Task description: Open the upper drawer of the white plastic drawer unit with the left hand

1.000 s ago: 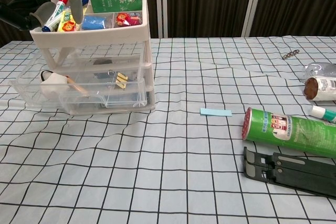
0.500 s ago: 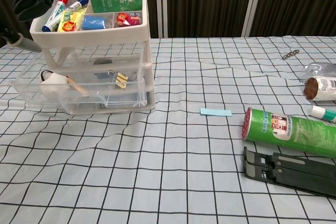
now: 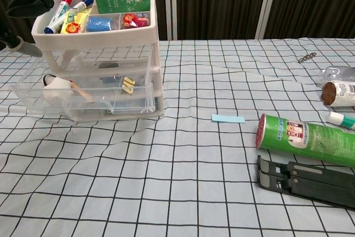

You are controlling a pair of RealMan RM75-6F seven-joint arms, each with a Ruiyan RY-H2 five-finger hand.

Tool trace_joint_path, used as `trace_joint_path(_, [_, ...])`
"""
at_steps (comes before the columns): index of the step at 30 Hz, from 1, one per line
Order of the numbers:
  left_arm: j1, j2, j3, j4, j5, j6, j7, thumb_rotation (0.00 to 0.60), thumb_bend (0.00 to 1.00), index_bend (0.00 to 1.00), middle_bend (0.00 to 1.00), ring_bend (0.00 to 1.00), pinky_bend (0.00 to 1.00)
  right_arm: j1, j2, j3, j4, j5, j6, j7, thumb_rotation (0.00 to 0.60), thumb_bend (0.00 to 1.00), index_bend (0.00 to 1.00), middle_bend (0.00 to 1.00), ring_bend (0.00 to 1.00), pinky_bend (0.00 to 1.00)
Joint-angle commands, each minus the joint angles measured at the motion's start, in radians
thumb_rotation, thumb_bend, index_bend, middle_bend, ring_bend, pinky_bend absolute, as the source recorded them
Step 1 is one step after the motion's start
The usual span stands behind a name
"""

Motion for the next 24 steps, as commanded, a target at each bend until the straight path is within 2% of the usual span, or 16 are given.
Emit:
trace_joint_path(1, [-0.008, -0.003, 0.009, 0.012, 0.014, -0.021, 0.0, 0.6, 0.0, 0.11, 0.83, 0.72, 0.6, 0.0, 0.0, 0.0, 0.0, 0.0, 0.0, 0.0, 0.6, 0.11, 0.01, 0.0, 0.0, 0.0])
trace_joint_path(8, [-0.02, 0.008, 0.025, 0.022, 0.023, -0.058, 0.025, 0.6, 0.0, 0.06, 0.83, 0.72, 0.6, 0.0, 0.0, -0.001, 0.0, -0.001, -0.001, 0.0, 0.6, 0.11, 0.01, 0.0, 0.0, 0.0])
trace_joint_path(24, [-0.013, -0.058, 0.047, 0.125, 0.078, -0.043, 0.073, 0.6, 0.0, 0.04, 0.83, 0.72, 0.6, 0.0, -0.002, -0.001, 0.001, 0.0, -0.001, -0.002, 0.6, 0.11, 0.01, 0.0, 0.0, 0.0])
